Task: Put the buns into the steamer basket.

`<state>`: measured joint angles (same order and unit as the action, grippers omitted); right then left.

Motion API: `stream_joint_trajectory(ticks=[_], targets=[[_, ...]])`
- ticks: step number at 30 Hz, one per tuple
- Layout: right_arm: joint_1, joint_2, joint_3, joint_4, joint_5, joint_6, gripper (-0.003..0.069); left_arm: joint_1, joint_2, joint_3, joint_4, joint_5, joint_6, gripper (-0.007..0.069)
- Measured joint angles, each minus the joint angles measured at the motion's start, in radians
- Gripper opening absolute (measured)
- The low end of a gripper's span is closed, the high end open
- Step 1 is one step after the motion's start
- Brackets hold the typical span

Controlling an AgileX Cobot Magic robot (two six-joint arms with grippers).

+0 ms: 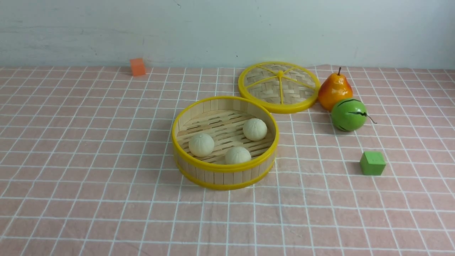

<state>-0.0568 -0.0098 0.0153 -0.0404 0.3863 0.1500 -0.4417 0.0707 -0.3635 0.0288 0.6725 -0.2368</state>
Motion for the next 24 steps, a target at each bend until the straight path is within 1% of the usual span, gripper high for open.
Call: stream_joint_trajectory(ticks=[11,14,15,17,20,22,23,24], targets=[[0.000,0.000,0.000,0.000,0.000,0.000,-0.0012,0.000,0.000,0.017,0.000,-0.021,0.000,0.0102],[0.000,0.000,0.000,0.000,0.000,0.000,-0.0007,0.011,0.000,0.071,0.028,-0.139,0.001,0.0102],[0.000,0.000,0.000,0.000,0.000,0.000,-0.0006,0.014,0.000,0.075,0.031,-0.139,0.001,0.0102],[0.000,0.000,0.000,0.000,0.000,0.000,-0.0003,0.078,0.000,0.128,0.044,-0.262,0.002,0.0074],[0.000,0.000,0.000,0.000,0.000,0.000,-0.0003,0.196,0.000,0.205,0.041,-0.408,0.002,-0.0008],[0.000,0.000,0.000,0.000,0.000,0.000,-0.0003,0.279,0.000,0.257,0.015,-0.487,0.002,-0.0013],[0.000,0.000,0.000,0.000,0.000,0.000,-0.0003,0.286,0.000,0.269,0.012,-0.493,0.002,-0.0013],[0.000,0.000,0.000,0.000,0.000,0.000,-0.0002,0.331,-0.003,0.308,-0.004,-0.524,0.002,-0.0013]])
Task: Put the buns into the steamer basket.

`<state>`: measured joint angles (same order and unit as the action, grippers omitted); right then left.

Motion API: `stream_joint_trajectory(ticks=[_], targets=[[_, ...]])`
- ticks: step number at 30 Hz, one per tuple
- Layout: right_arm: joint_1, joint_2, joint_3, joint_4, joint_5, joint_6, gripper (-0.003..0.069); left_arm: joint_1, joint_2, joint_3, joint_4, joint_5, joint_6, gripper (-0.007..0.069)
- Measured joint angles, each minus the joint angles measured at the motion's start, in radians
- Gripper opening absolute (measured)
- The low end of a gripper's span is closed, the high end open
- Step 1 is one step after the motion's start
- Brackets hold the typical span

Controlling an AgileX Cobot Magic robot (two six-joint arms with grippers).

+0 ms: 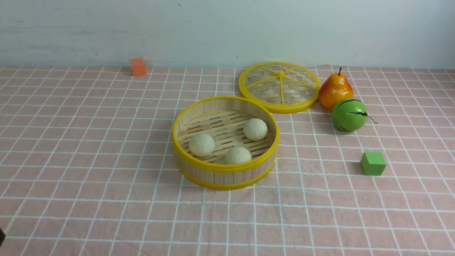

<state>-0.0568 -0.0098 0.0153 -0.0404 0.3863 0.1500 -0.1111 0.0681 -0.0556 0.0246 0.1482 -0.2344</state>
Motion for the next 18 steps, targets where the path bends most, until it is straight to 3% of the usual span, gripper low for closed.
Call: stream_joint_trajectory(ticks=[4,12,18], targets=[[0.000,0.000,0.000,0.000,0.001,0.000,0.0000,0.046,-0.064,0.077,-0.013,0.016,0.000,-0.0013],[0.000,0.000,0.000,0.000,0.001,0.000,0.0001,0.067,-0.079,0.087,-0.015,0.212,0.001,-0.0013],[0.000,0.000,0.000,0.000,0.001,0.000,0.0008,0.067,-0.079,0.086,-0.017,0.228,0.001,-0.0013]])
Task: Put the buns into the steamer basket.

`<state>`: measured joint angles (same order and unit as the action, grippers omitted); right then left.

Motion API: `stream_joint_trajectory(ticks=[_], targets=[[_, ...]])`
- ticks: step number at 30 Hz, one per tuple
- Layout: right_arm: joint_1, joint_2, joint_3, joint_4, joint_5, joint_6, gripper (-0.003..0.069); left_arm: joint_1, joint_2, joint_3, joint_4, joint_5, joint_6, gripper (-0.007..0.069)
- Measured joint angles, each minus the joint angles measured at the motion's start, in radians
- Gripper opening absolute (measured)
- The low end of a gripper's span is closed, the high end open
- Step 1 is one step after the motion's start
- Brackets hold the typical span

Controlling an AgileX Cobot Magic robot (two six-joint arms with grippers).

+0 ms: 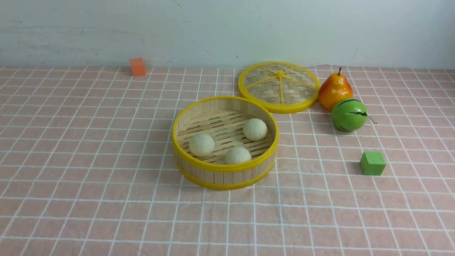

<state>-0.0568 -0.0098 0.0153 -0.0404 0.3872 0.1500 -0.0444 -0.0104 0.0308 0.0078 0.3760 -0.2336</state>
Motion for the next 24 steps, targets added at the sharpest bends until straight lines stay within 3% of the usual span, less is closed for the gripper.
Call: stream_joint_trajectory(ticks=[24], targets=[[0.000,0.000,0.000,0.000,0.000,0.000,0.0031,0.000,0.000,0.000,-0.001,-0.004,0.000,-0.0013]])
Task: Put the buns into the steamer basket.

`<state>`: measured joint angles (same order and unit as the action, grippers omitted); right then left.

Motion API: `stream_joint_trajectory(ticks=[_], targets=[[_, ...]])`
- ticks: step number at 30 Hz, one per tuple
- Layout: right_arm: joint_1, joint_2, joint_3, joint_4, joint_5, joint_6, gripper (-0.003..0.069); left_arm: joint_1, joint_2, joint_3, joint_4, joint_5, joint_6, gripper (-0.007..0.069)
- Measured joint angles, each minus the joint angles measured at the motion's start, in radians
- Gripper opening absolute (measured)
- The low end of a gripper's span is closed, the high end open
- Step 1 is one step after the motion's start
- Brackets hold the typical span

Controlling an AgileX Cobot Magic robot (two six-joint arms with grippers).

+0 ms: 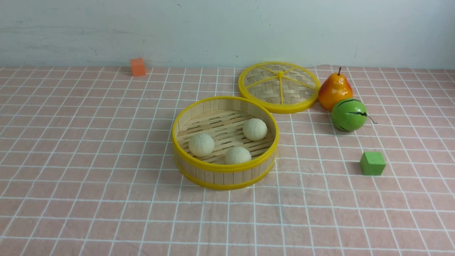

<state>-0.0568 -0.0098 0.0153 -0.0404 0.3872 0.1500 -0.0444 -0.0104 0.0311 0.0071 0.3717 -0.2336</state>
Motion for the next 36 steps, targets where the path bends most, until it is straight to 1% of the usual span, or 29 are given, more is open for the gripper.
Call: stream_joint_trajectory(ticks=[36], targets=[[0.000,0.000,0.000,0.000,0.000,0.000,0.0071,0.000,0.000,0.000,0.000,0.000,0.000,-0.0003]])
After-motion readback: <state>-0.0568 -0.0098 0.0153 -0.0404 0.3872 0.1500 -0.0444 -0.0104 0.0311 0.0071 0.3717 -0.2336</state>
